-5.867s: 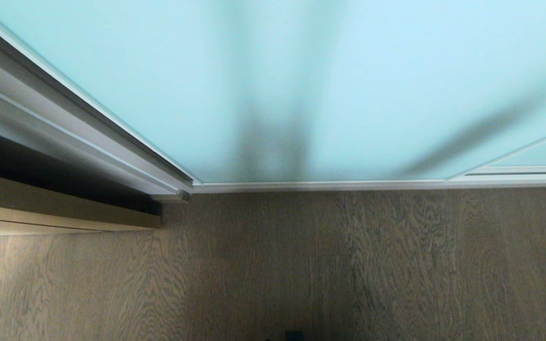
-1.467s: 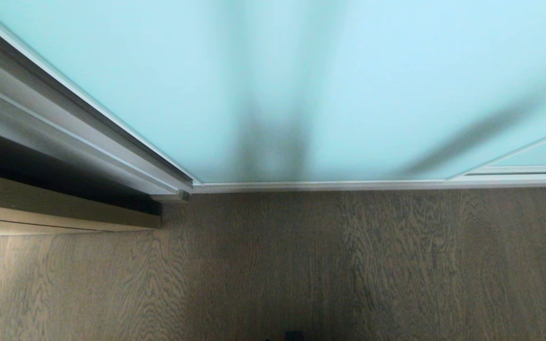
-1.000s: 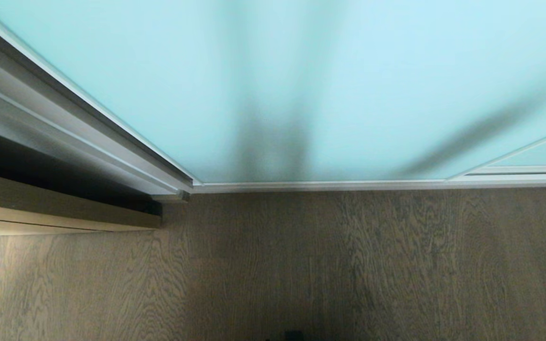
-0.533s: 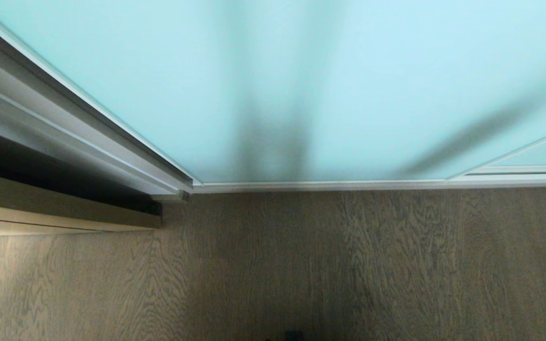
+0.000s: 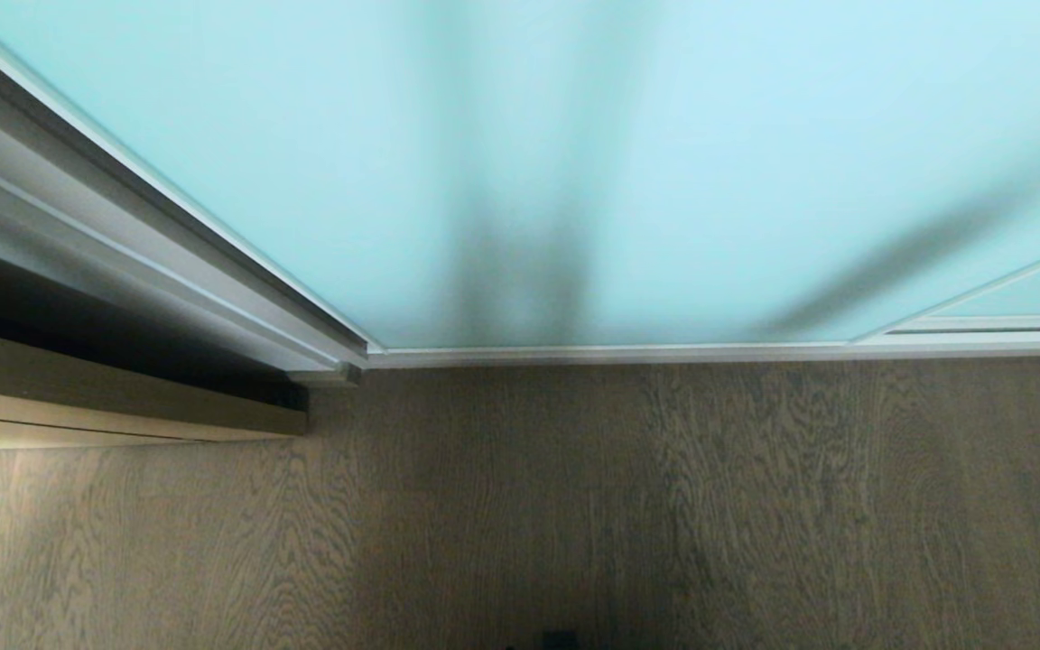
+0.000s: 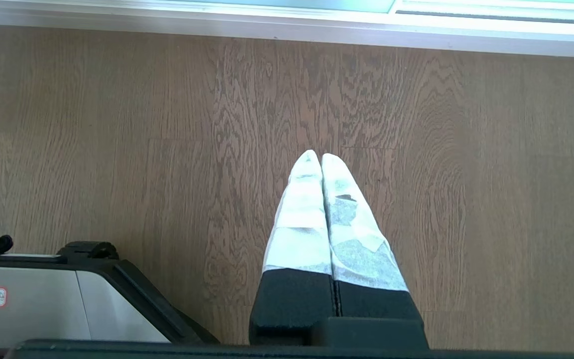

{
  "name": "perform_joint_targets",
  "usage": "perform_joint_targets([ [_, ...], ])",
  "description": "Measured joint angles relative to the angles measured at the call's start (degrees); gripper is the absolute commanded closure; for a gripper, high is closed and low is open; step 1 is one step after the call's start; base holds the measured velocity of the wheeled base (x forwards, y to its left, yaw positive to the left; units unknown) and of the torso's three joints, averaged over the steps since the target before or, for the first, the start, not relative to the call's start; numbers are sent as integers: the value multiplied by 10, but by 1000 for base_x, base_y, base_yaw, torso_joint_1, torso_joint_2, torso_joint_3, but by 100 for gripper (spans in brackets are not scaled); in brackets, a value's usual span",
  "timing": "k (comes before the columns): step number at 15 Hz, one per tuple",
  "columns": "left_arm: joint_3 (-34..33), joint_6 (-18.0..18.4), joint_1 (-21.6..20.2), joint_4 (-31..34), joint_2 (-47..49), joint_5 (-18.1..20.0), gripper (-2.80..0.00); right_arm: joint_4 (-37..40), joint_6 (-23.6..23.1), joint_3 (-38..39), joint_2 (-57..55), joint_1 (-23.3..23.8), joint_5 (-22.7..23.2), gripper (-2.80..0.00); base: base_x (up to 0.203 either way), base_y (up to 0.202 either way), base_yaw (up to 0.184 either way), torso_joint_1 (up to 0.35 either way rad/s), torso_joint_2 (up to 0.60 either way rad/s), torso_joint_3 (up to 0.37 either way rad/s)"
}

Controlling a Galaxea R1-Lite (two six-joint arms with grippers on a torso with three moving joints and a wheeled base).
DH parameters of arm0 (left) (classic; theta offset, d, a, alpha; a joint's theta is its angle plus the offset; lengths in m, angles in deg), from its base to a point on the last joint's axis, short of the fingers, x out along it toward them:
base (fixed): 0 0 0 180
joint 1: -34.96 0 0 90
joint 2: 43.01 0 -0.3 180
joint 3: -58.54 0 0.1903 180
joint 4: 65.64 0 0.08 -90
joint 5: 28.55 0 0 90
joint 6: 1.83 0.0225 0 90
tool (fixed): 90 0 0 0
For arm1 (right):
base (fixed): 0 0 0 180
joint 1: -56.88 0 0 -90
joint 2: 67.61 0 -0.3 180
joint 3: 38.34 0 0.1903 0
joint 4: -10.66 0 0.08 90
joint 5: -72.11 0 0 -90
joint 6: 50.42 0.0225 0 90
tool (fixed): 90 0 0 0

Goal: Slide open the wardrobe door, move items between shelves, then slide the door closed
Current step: Open the door

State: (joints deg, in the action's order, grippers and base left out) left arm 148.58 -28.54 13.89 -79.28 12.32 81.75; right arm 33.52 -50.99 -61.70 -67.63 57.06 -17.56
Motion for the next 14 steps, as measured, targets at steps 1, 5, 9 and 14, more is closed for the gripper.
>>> perform_joint_targets([
  [1, 2, 0, 4, 2, 6, 8, 0, 0, 0, 0, 0, 0, 0, 0, 0, 0, 0, 0, 0, 0],
  [5, 5, -7, 16, 29, 21, 49, 0, 0, 0, 0, 0, 0, 0, 0, 0, 0, 0, 0, 0, 0],
  [9, 4, -13, 25, 36, 30, 81, 0, 0, 0, 0, 0, 0, 0, 0, 0, 0, 0, 0, 0, 0],
  [14, 0, -13, 37, 72, 28, 203, 0, 0, 0, 0, 0, 0, 0, 0, 0, 0, 0, 0, 0, 0],
])
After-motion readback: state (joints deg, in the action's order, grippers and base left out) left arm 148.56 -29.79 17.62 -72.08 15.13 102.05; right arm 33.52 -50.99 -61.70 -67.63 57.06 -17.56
